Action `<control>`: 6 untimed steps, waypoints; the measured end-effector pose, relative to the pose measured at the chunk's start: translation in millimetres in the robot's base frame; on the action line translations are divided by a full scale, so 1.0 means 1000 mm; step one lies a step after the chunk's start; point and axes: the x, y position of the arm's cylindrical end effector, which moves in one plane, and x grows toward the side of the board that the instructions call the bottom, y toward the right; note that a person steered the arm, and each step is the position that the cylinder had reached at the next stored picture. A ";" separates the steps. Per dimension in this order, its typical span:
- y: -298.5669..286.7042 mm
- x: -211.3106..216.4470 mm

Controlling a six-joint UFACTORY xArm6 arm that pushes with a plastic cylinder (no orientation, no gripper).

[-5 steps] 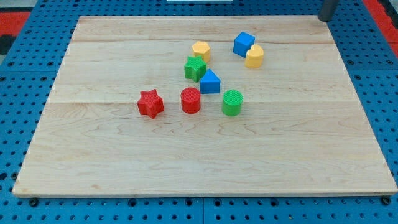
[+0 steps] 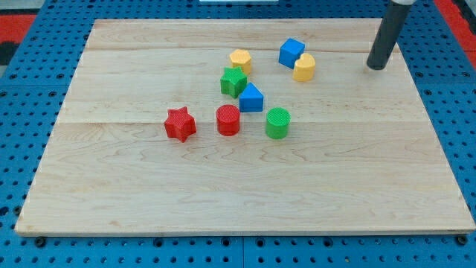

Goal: Move the yellow heart right to the green star

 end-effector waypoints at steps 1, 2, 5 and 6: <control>-0.035 0.003; -0.057 -0.008; -0.127 -0.013; -0.156 -0.013</control>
